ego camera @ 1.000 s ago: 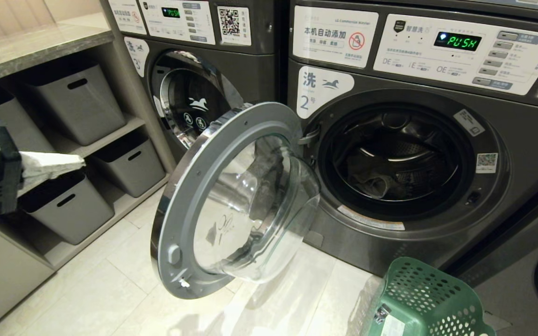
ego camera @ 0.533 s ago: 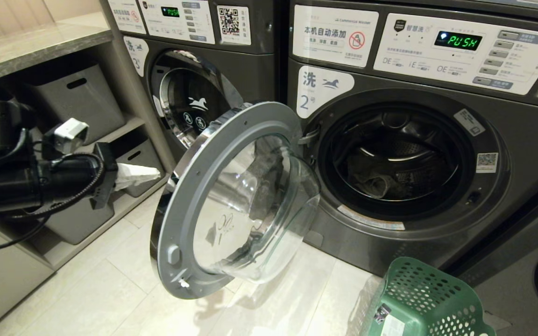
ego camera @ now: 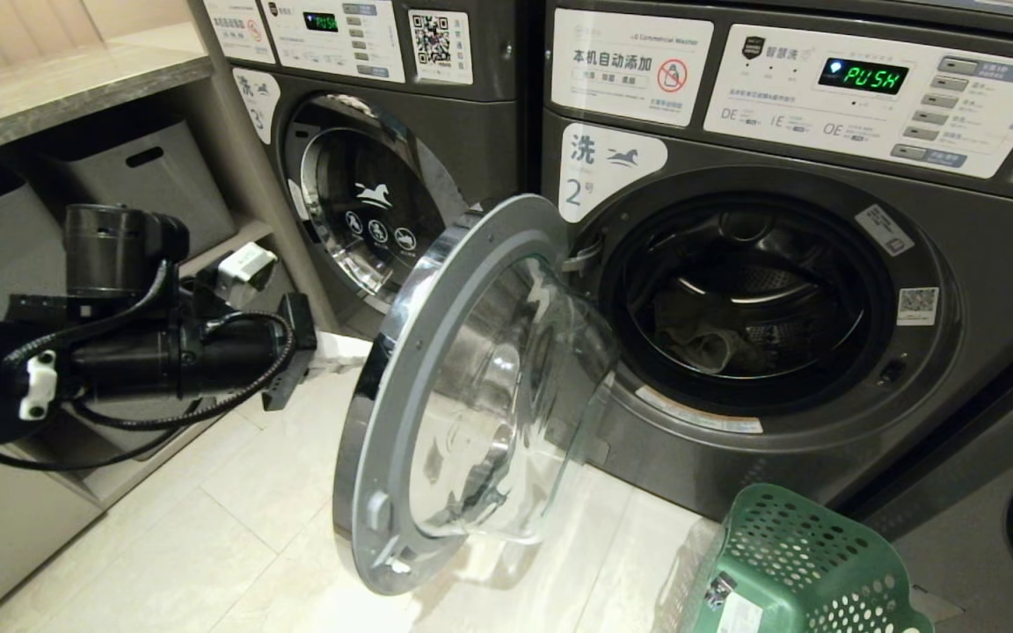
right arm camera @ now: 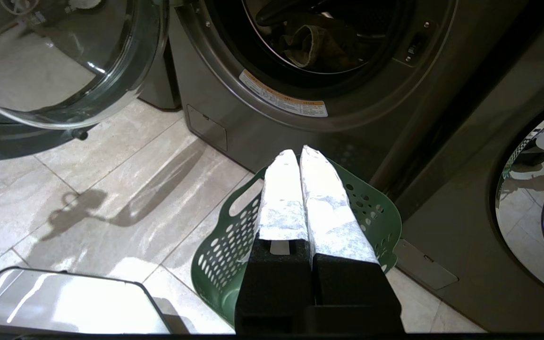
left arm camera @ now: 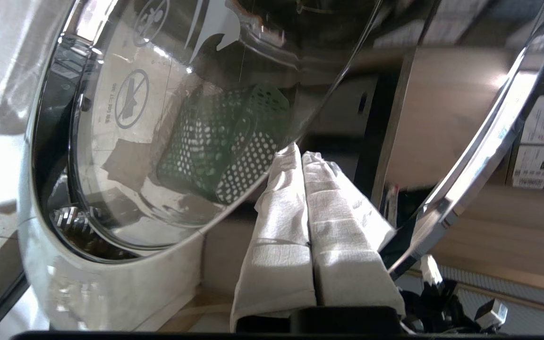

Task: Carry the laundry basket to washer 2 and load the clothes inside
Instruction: Close the washing machine door with the left hand

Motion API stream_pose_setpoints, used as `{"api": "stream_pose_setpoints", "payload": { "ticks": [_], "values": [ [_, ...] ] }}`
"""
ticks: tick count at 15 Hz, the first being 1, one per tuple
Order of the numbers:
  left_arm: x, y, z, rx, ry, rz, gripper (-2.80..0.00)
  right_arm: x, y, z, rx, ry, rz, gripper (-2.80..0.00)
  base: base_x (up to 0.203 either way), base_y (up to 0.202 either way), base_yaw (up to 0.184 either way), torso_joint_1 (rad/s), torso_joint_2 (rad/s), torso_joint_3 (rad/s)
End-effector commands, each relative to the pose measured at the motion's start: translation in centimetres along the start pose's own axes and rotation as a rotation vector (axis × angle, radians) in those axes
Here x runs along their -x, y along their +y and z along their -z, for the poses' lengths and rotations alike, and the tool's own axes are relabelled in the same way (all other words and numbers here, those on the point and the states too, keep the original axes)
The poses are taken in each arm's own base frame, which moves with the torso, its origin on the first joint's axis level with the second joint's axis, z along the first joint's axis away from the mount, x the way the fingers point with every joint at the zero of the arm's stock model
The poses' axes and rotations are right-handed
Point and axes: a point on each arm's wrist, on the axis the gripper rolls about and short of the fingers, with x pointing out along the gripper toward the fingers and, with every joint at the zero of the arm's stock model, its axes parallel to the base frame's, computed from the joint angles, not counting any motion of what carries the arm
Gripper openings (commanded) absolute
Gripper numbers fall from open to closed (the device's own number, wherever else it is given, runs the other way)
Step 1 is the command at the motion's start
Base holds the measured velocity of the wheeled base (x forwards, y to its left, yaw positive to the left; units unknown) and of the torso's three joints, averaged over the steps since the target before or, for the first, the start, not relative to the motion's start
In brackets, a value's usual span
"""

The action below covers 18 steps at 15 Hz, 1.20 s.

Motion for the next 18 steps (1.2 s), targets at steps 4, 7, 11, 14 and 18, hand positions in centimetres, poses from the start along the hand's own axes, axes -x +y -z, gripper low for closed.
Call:
{"api": "stream_pose_setpoints", "payload": {
  "ticks": [4,7,11,14,18],
  "values": [
    [-6.4,-3.6,3.1,-0.076,0.130,0.061,-2.80,0.0,0.0,0.0,0.002,0.002,-0.001,-2.80,0.000,0.000,0.000,0.000,0.00,0.000],
    [-8.7,-6.2,4.1,-0.144,0.096,0.087,-2.80,0.0,0.0,0.0,-0.002,0.002,-0.001,-2.80,0.000,0.000,0.000,0.000,0.00,0.000],
    [-4.2,-6.9,2.3,-0.153,-0.043,0.039,-2.80,0.0,0.0,0.0,0.004,0.001,-0.003,-2.80,0.000,0.000,0.000,0.000,0.00,0.000],
    [0.3,-4.2,1.0,-0.103,-0.186,-0.120,-2.80,0.0,0.0,0.0,0.006,0.000,-0.002,-2.80,0.000,0.000,0.000,0.000,0.00,0.000],
    [6.9,0.1,2.6,-0.128,-0.352,-0.442,-2.80,0.0,0.0,0.0,0.005,0.001,-0.003,-2.80,0.000,0.000,0.000,0.000,0.00,0.000]
  ]
}}
